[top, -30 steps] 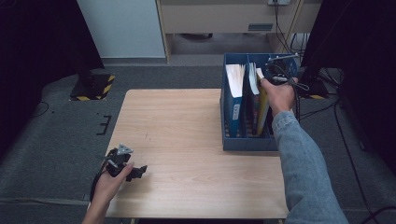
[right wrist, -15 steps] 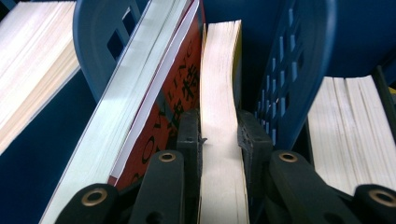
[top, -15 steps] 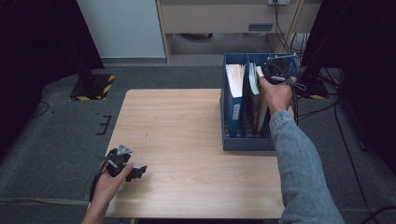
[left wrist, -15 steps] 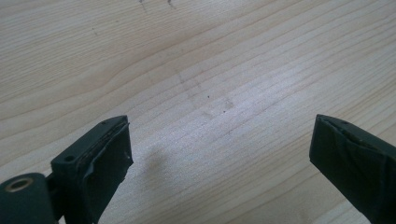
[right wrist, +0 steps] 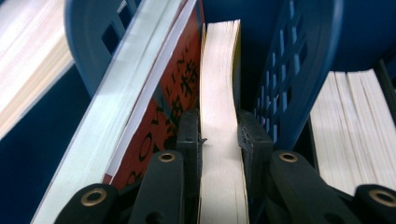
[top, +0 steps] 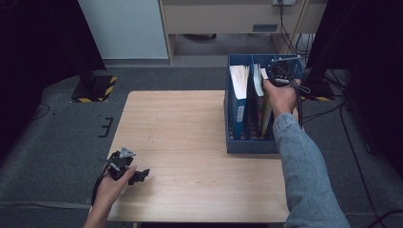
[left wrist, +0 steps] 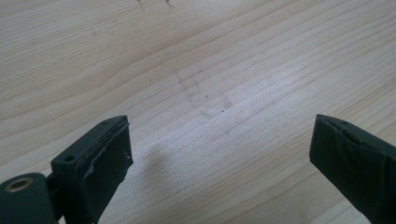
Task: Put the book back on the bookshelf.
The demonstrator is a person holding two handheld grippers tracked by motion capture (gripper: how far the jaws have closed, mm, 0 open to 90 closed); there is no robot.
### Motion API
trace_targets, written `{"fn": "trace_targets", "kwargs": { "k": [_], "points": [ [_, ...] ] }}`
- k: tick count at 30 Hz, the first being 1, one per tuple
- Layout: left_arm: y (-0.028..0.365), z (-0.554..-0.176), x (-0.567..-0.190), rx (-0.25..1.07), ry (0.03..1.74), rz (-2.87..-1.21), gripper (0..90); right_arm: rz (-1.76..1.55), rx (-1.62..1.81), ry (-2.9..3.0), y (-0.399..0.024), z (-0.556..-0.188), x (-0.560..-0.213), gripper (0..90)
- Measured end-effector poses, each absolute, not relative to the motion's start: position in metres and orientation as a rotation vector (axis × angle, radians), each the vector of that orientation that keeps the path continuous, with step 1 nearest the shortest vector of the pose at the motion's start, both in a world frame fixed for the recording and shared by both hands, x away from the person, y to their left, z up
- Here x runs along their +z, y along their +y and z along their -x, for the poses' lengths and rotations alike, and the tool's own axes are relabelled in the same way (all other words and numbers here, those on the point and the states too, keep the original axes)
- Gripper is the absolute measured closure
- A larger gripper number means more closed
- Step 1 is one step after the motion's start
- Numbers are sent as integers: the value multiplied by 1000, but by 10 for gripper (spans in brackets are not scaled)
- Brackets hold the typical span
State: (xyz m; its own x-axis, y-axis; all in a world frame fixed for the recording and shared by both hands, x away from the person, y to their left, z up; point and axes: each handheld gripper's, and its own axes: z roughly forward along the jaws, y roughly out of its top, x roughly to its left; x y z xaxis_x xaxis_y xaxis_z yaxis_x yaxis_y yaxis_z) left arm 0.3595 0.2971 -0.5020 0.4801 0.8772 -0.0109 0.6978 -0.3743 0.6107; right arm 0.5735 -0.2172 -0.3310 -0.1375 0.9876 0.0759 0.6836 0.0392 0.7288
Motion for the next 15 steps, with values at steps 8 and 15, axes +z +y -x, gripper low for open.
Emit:
{"fn": "trace_targets", "kwargs": {
  "k": [8,15],
  "points": [
    [297,-359,-502,429,1297,-2178,53,-1684,878,1902,-214,-574,-331,727],
    [296,-359,-502,427,1294,-2184,53,-1702,890,1919,-215,-573,-331,715]
  ]
}}
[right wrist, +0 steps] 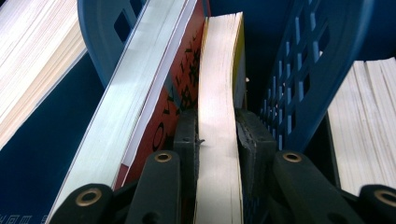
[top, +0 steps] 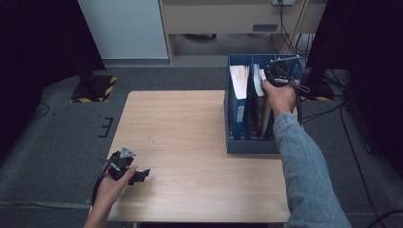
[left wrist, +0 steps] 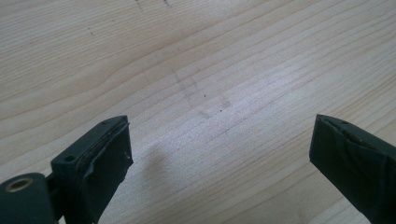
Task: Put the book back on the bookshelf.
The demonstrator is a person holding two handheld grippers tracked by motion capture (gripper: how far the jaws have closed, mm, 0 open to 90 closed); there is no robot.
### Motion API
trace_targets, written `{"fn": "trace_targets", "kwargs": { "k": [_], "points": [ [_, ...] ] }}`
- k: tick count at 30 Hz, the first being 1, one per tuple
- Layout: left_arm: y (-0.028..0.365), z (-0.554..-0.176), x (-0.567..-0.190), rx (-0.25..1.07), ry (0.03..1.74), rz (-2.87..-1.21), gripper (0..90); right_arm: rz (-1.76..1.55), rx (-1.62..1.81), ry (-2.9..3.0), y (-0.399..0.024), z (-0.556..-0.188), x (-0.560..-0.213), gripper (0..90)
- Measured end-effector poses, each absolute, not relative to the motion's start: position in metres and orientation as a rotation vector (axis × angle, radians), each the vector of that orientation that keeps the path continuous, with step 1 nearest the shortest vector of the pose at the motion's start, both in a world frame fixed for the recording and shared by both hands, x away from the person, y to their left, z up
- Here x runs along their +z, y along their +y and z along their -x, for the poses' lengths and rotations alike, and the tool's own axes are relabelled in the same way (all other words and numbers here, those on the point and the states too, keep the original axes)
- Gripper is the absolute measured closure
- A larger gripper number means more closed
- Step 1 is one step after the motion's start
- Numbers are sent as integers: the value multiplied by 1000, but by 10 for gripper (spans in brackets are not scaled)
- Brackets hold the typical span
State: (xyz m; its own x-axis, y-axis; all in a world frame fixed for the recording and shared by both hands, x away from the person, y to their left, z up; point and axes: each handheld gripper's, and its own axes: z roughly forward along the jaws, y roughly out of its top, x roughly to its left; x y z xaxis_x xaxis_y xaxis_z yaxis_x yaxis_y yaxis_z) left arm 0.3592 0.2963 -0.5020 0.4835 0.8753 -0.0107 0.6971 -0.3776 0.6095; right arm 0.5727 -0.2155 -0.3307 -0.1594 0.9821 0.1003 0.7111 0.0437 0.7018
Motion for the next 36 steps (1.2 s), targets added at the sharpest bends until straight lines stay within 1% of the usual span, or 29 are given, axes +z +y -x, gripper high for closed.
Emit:
{"fn": "trace_targets", "kwargs": {
  "k": [19,27,30,33,36],
  "points": [
    [296,-359,-502,427,1295,-2183,53,-1730,931,1948,-220,-568,-334,682],
    [297,-359,-502,426,1297,-2181,52,-1724,950,1954,-222,-566,-334,654],
    [297,-359,-502,425,1297,-2181,53,-1726,972,1946,-222,-564,-331,627],
    [296,-360,-502,425,1295,-2181,52,-1718,984,1939,-225,-560,-327,574],
    [296,-359,-502,423,1296,-2184,53,-1712,1003,1938,-227,-556,-323,557]
  ]
}}
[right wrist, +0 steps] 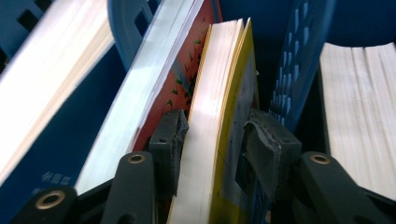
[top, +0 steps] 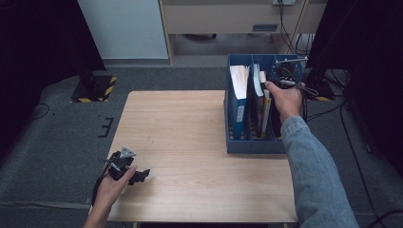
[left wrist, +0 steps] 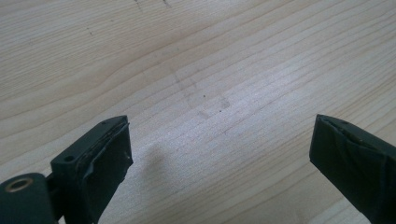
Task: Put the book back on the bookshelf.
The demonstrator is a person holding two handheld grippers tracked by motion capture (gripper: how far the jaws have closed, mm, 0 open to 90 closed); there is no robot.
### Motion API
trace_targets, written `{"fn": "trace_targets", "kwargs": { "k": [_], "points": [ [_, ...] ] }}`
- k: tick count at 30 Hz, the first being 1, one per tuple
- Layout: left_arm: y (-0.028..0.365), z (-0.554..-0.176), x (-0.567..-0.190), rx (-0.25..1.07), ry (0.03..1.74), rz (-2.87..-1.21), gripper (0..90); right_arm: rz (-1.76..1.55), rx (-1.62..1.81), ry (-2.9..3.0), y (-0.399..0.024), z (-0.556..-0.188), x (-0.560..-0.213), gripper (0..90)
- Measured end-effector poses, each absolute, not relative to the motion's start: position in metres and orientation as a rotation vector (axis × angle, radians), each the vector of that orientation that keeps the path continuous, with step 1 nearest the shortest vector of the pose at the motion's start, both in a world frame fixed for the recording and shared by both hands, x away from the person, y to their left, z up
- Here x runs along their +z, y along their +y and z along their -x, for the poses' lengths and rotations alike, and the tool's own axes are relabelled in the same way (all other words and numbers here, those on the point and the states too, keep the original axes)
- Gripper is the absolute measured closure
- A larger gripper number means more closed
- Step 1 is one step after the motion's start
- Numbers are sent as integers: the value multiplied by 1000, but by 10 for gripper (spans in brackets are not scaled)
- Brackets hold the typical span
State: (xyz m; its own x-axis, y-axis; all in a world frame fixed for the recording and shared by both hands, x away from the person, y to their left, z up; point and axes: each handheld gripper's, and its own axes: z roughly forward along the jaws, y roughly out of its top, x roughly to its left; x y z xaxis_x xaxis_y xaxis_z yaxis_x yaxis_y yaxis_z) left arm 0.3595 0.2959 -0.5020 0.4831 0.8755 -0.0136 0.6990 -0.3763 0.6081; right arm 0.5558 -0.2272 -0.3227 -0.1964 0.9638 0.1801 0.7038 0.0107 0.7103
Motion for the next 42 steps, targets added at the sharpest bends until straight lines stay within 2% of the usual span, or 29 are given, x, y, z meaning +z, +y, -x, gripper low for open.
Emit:
{"fn": "trace_targets", "kwargs": {
  "k": [9,26,35,42],
  "points": [
    [296,-360,-502,422,1297,-2186,52,-1675,1036,1935,-230,-545,-312,545],
    [294,-360,-503,419,1296,-2188,52,-1625,1065,1929,-232,-530,-304,463],
    [293,-360,-503,416,1293,-2191,53,-1602,1085,1923,-235,-526,-302,313],
    [293,-360,-504,415,1292,-2192,52,-1582,1103,1910,-239,-521,-301,271]
  ]
}}
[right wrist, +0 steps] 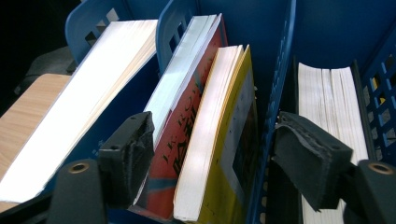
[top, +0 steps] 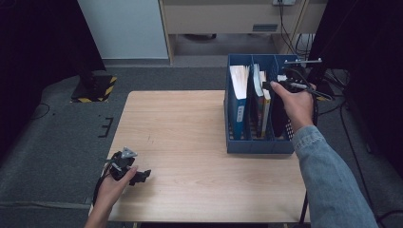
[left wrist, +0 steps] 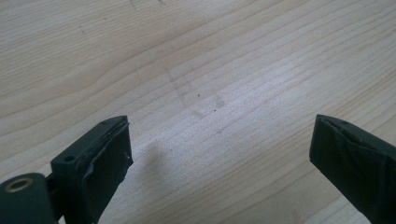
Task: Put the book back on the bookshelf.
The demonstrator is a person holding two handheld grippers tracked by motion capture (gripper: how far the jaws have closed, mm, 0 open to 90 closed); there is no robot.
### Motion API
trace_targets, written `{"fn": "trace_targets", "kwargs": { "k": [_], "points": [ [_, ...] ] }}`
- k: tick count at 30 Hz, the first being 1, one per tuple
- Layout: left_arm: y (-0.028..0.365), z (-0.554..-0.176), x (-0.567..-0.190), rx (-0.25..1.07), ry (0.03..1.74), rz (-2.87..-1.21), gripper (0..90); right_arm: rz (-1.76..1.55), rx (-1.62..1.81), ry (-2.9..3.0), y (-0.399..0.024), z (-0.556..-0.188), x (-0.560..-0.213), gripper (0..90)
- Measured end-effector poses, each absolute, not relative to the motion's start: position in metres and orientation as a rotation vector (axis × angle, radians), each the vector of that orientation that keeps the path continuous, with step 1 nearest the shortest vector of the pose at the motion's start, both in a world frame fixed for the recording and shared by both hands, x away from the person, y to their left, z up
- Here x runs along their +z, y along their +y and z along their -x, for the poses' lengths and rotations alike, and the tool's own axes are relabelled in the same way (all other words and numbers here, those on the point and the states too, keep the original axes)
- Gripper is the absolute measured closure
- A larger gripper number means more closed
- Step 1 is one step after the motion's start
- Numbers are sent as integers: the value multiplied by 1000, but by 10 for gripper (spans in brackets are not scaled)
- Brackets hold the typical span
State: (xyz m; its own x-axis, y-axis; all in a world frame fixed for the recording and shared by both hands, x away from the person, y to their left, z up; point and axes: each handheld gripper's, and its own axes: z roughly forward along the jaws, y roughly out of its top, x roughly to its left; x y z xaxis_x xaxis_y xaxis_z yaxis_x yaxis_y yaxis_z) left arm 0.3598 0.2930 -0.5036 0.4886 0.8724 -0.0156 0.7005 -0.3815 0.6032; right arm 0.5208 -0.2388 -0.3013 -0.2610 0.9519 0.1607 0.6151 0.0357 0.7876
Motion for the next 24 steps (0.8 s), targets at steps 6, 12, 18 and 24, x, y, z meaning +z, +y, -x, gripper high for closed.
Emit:
{"fn": "trace_targets", "kwargs": {
  "k": [6,12,18,24],
  "points": [
    [292,-360,-504,409,1290,-2196,52,-1555,1116,1878,-241,-513,-297,196],
    [292,-360,-505,407,1293,-2201,52,-1538,1127,1858,-243,-506,-299,141],
    [291,-360,-506,405,1284,-2216,52,-1511,1185,1840,-247,-497,-301,100],
    [291,-360,-506,402,1291,-2219,52,-1483,1189,1837,-253,-487,-301,72]
  ]
}}
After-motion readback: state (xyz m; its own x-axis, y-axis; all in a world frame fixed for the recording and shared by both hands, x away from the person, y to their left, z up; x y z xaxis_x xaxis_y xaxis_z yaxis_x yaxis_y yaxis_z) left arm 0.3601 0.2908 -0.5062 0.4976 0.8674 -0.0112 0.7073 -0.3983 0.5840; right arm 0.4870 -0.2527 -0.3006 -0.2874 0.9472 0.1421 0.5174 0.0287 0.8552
